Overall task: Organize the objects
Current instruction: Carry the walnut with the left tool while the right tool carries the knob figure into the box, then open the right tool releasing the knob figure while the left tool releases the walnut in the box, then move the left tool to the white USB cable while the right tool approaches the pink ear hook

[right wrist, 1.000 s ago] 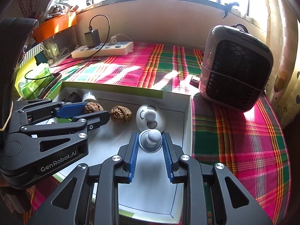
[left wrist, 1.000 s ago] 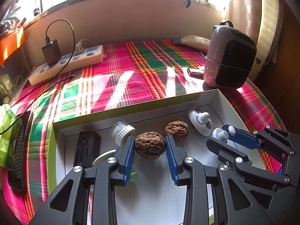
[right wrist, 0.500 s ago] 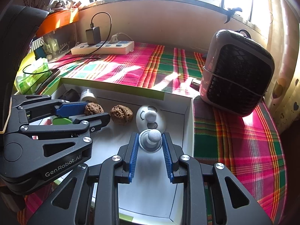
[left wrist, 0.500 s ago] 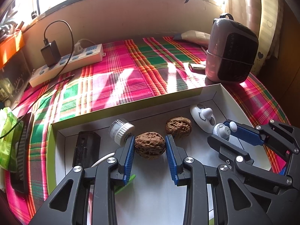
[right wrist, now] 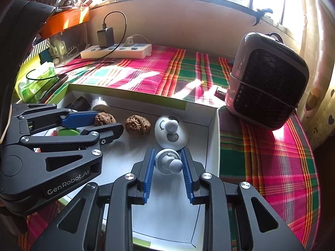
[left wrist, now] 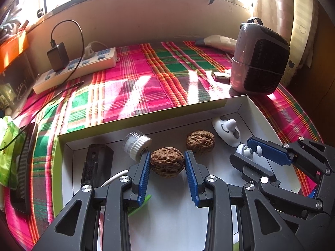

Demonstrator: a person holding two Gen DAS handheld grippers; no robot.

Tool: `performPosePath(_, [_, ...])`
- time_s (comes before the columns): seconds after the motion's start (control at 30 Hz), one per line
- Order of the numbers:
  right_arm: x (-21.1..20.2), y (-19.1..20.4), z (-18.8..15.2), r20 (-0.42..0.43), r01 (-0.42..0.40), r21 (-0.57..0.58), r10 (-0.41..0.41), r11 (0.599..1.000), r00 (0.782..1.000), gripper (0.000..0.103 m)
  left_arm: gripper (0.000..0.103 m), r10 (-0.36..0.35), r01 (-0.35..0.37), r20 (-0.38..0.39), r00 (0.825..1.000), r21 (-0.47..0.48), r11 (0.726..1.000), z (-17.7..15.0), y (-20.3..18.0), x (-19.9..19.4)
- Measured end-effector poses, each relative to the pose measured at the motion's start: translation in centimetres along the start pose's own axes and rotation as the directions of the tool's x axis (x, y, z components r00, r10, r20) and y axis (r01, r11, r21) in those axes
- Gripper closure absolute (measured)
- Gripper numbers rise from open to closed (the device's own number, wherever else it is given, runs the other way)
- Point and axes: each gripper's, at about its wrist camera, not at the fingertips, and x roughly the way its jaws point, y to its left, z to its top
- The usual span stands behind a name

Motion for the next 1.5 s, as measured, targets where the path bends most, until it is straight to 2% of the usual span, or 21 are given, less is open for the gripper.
performPosePath(0.47, [-0.6, 0.0, -0.2, 0.014, 0.016, 0.008, -0.016, 1.000, 1.000, 0.061, 0.071, 0.012, -0.012, 0.007, 1.000, -0.003, 1.000, -0.4, 0.1, -0.9])
performPosePath(1.07, [-3.4, 0.4, -1.3, 0.046, 0.019, 0.047, -0.021, 0.999, 0.999, 0.057, 0.070, -0.003, 0.003, 0.051, 0.999, -0.001, 1.000, -1.9, -0.3, -4.4])
performPosePath(1.5, [-5.9, 1.5, -2.5, 0.073, 0.018, 0.058, -0.023, 0.998, 0.997, 0.057, 0.070, 0.029, -0.030, 0.091, 0.995, 0.008, 1.000, -4.2, -0.6, -7.4])
